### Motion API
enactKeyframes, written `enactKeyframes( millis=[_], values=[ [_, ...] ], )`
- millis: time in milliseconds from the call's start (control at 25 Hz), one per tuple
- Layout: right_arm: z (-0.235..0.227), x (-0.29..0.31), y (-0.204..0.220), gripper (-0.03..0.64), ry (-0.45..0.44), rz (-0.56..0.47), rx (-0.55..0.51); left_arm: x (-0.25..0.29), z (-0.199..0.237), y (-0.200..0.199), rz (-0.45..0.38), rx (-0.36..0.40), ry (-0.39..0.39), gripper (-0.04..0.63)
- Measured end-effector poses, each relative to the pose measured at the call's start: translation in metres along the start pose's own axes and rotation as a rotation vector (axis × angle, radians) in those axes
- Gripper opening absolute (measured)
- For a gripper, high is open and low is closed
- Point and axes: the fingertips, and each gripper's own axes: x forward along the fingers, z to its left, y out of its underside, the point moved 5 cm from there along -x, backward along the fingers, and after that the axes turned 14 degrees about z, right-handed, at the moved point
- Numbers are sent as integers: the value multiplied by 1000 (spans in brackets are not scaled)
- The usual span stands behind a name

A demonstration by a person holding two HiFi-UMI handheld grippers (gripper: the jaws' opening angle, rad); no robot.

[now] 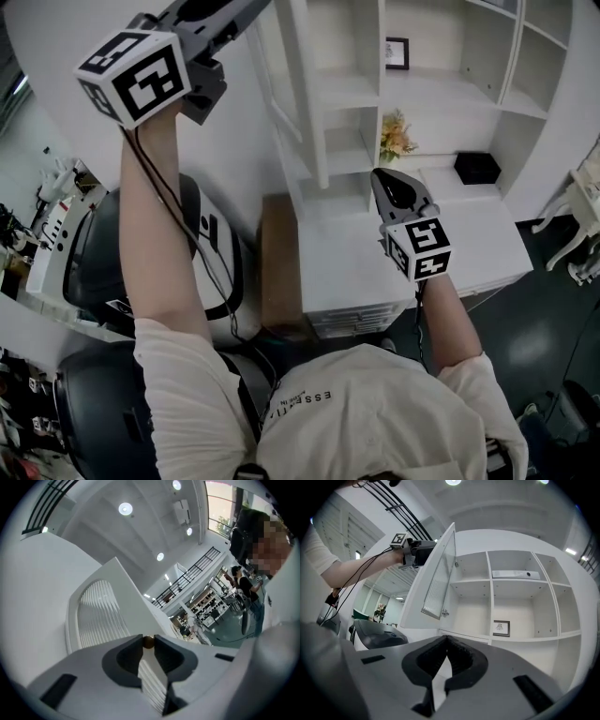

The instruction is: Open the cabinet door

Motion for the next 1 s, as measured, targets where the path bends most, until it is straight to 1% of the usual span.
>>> enactKeyframes(
  millis=[120, 320, 680, 840, 920, 1000],
  values=[
    [13, 6, -7, 14, -18, -9, -5, -14, 8, 7, -8, -34, 17, 77],
    [31, 14, -9, 15, -46, -12, -15, -44, 19, 16, -24, -77, 14, 80],
    [49, 26, -24, 15, -81, -13, -42, -77, 44, 31, -63, -99, 32, 87],
    [53, 23, -20, 15, -100, -6, -53, -82, 44, 32, -69, -113, 12, 89],
    [51, 20, -15, 14, -107, -3, -47, -82, 42, 31, -63, -113, -14, 89],
    [48, 17, -10, 15, -114, -3, -38, -83, 39, 30, -57, -112, -59, 89]
  ],
)
